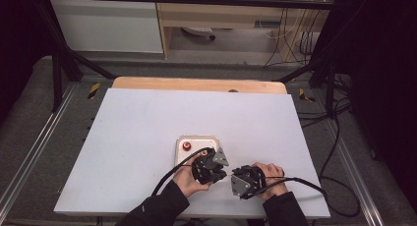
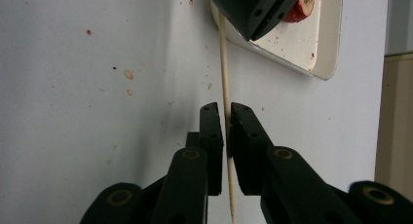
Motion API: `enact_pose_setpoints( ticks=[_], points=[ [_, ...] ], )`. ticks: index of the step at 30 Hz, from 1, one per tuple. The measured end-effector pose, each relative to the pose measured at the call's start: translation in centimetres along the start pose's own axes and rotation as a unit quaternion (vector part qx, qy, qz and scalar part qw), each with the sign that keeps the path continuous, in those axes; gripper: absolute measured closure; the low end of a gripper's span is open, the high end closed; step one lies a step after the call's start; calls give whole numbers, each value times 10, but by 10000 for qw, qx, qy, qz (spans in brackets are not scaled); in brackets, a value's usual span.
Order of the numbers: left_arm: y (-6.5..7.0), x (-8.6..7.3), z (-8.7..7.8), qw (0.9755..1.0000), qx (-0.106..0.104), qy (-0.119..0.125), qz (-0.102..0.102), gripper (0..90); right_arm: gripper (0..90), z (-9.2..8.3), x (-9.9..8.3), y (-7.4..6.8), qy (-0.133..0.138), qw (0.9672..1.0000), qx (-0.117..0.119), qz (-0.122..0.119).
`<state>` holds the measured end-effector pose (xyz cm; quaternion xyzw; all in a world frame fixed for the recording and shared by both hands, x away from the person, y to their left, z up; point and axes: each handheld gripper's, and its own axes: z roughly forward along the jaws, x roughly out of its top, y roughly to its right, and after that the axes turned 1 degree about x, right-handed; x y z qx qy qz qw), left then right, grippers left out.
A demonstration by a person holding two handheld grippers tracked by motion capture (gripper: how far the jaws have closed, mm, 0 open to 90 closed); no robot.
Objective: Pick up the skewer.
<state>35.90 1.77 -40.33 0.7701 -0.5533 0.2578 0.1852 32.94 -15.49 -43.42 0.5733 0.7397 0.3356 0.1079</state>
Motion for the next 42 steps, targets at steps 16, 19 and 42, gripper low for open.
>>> enact_pose_setpoints(
  ticks=[16, 19, 42],
  points=[
    [-11, -6, -14, 9994, 63, -301, -181, 777, 887, -4, 10, 4, -242, 9986, -181, -436],
    [-12, -5, -15, 9987, 25, -485, -176, 782, 887, -3, 12, 6, -312, 9981, -190, -505],
    [-5, -5, -3, 9956, 200, -910, -62, 884, 775, -6, 21, 12, -490, 9971, -296, -498]
  ],
)
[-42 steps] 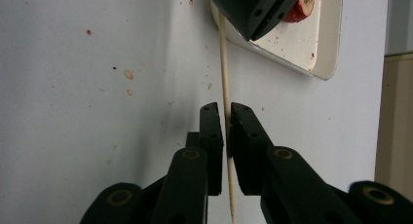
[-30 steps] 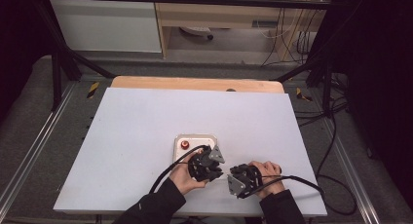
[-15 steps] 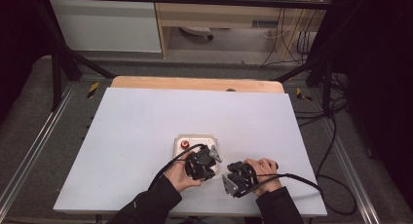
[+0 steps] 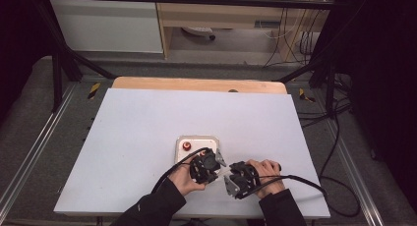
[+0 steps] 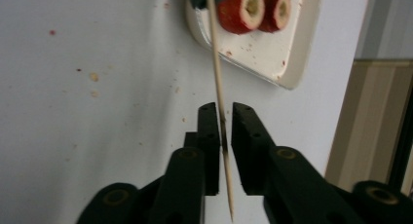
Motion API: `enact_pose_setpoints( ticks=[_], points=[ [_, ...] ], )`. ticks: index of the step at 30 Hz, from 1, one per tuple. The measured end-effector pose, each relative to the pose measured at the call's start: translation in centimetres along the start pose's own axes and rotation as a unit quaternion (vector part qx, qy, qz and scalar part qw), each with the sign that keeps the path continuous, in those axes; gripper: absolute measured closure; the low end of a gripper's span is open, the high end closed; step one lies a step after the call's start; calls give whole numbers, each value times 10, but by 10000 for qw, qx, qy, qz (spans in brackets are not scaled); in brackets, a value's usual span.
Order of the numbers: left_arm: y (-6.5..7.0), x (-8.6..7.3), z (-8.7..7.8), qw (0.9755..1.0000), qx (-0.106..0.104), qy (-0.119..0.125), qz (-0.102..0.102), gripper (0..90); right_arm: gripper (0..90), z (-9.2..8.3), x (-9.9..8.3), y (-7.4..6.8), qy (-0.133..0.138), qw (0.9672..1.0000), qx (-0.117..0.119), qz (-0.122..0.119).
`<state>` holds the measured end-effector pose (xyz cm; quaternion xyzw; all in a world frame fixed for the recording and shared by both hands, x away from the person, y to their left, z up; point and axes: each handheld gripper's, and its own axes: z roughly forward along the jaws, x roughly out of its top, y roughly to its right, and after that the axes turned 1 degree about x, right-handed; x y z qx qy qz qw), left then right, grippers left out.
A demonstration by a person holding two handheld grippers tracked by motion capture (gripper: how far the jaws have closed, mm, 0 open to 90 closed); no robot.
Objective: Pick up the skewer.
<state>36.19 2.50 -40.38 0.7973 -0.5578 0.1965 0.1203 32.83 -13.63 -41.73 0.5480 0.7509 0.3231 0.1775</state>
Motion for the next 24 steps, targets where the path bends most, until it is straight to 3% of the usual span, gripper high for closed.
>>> enact_pose_setpoints(
  ticks=[1, 3, 6, 7, 8, 10, 13, 14, 15, 17, 18, 19, 20, 21, 24],
  points=[
    [-1, -4, -2, 10000, 29, 21, -37, 884, 677, -1, -4, 4, 21, 9993, -4, 380],
    [-2, -7, -2, 9999, 48, 79, -82, 884, 597, -2, -10, 7, 217, 9962, 44, 842],
    [-6, -17, -7, 9998, 93, 90, -143, 884, 491, -4, -20, 10, 396, 9856, 14, 1646],
    [-6, -17, -7, 9998, 93, 90, -143, 884, 491, -4, -20, 10, 396, 9856, 14, 1646],
    [-7, -20, -9, 9998, 112, 86, -154, 884, 439, -4, -29, 11, 457, 9758, -4, 2139],
    [-9, -29, -12, 9996, 117, 137, -223, 884, 398, -4, -37, 13, 546, 9630, 42, 2640],
    [-10, -36, -15, 9994, 141, 194, -264, 884, 356, -3, -49, 13, 639, 9392, 171, 3370],
    [-11, -39, -17, 9993, 166, 202, -278, 884, 356, -3, -49, 13, 639, 9392, 171, 3370],
    [-12, -45, -22, 9989, 193, 286, -328, 884, 318, -1, -56, 12, 667, 9225, 301, 3790],
    [-13, -52, -26, 9981, 223, 417, -392, 883, 279, 1, -62, 11, 692, 9069, 399, 4137],
    [-13, -52, -26, 9981, 223, 417, -392, 884, 279, 1, -62, 11, 692, 9069, 399, 4137],
    [-13, -55, -28, 9977, 238, 479, -427, 884, 261, 1, -63, 10, 692, 8978, 466, 4325],
    [-14, -58, -30, 9971, 259, 546, -460, 883, 230, 3, -67, 10, 706, 8837, 606, 4587],
    [-14, -60, -32, 9965, 277, 608, -499, 883, 230, 3, -67, 10, 706, 8837, 606, 4587],
    [-15, -69, -36, 9949, 301, 755, -605, 883, 187, 4, -70, 9, 763, 8625, 750, 4946]
  ],
)
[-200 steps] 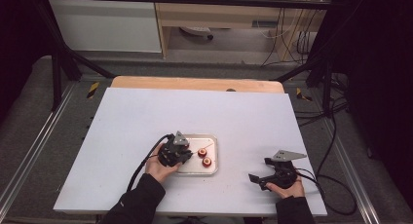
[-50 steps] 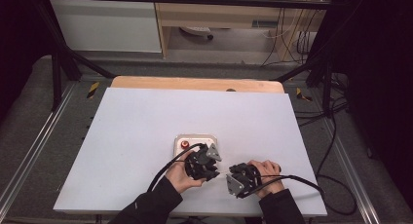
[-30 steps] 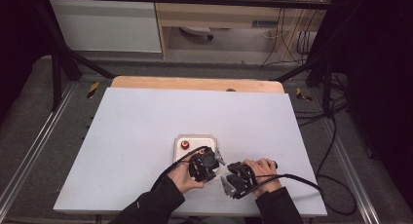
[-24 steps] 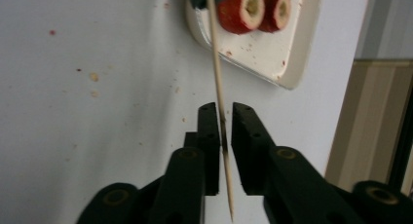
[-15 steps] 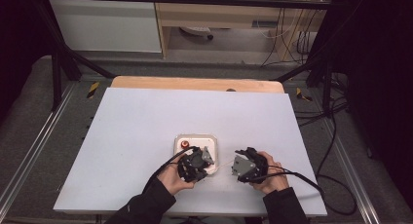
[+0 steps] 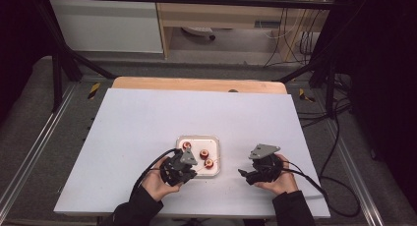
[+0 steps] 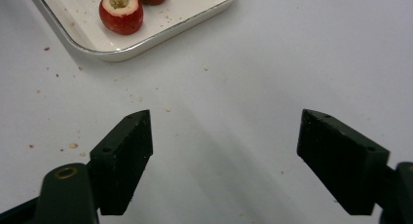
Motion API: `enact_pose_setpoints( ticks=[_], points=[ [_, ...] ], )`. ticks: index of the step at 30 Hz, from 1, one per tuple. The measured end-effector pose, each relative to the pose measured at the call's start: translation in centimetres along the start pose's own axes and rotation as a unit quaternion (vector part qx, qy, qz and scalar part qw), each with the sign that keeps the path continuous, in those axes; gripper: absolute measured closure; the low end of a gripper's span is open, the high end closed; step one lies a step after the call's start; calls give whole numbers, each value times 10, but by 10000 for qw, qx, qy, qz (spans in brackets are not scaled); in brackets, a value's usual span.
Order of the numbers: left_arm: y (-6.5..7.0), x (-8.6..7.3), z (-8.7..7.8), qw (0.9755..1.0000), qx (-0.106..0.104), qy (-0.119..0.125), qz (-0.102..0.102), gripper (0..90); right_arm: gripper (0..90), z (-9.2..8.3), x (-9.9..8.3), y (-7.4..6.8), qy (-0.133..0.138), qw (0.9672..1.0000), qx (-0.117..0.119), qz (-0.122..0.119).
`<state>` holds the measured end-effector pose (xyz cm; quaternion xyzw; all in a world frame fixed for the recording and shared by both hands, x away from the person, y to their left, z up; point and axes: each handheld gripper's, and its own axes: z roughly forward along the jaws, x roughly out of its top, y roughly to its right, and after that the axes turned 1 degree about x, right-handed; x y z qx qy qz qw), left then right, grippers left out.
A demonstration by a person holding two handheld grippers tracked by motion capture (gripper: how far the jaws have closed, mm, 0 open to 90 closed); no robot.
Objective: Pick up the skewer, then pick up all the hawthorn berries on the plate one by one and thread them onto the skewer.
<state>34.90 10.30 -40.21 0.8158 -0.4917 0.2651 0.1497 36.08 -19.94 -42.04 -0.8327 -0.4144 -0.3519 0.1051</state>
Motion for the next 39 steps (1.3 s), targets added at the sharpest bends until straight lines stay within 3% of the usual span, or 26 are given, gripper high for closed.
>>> enact_pose_setpoints(
  ticks=[1, 4, 15, 26, 32, 39],
  points=[
    [0, -3, -1, 10000, 20, 42, -27, 883, 145, 1, -1, 0, -71, 9998, -9, 177],
    [-2, -10, -5, 9997, 78, 188, -131, 883, 124, 2, -1, 0, -115, 9996, 36, 272],
    [-12, -37, -18, 9955, 171, 751, -551, 883, 40, 3, 5, -2, 50, 9946, 363, 970],
    [-20, -64, -24, 9899, 364, 1036, -893, 882, 36, 6, 29, -8, -79, 9938, 390, 1038],
    [-26, -76, -28, 9868, 394, 1138, -1084, 882, 36, 11, 41, -13, -29, 9918, 536, 1156],
    [-29, -85, -32, 9847, 428, 1260, -1123, 882, 49, 17, 58, -20, -85, 9914, 569, 1174]
  ],
)
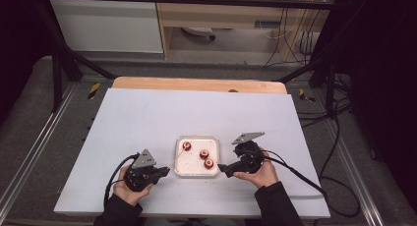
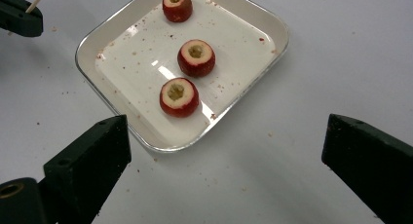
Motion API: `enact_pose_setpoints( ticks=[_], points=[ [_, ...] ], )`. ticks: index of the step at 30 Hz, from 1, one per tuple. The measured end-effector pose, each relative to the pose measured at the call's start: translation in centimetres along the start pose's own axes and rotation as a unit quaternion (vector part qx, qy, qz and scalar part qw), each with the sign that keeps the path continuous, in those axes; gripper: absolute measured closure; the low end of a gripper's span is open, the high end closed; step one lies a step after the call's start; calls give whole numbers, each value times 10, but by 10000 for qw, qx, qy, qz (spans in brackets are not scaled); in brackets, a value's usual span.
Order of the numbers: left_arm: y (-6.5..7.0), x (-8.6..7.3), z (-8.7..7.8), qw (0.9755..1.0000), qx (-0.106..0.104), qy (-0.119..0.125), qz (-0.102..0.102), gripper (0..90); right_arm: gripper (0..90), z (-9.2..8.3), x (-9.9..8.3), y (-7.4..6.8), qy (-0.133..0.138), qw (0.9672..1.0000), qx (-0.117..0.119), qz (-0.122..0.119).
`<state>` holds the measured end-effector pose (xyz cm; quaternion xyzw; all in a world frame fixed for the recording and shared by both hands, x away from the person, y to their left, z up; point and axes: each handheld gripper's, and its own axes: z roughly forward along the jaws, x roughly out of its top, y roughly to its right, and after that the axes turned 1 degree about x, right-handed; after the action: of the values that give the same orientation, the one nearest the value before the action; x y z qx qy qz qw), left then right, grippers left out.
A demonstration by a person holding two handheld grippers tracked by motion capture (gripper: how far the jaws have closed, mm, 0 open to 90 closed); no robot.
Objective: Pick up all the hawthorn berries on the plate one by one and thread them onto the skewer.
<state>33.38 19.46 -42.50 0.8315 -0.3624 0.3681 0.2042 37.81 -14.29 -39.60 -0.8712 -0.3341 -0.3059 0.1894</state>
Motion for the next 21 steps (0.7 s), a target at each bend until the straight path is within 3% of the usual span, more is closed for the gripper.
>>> enact_pose_setpoints(
  ticks=[2, 12, 18, 21],
  points=[
    [-1, -1, -1, 10000, -71, -4, -4, 882, 54, 3, 4, -3, -50, 10000, 28, -12],
    [-3, -5, -5, 10000, 0, 33, 30, 882, 151, 17, 27, -16, -390, 9989, 201, 134],
    [-4, -6, -4, 10000, -26, 12, -15, 882, 268, 30, 39, -20, -642, 9976, 260, -2],
    [-4, -6, -4, 10000, -18, 6, -17, 882, 325, 37, 42, -21, -863, 9957, 322, 60]
  ],
)
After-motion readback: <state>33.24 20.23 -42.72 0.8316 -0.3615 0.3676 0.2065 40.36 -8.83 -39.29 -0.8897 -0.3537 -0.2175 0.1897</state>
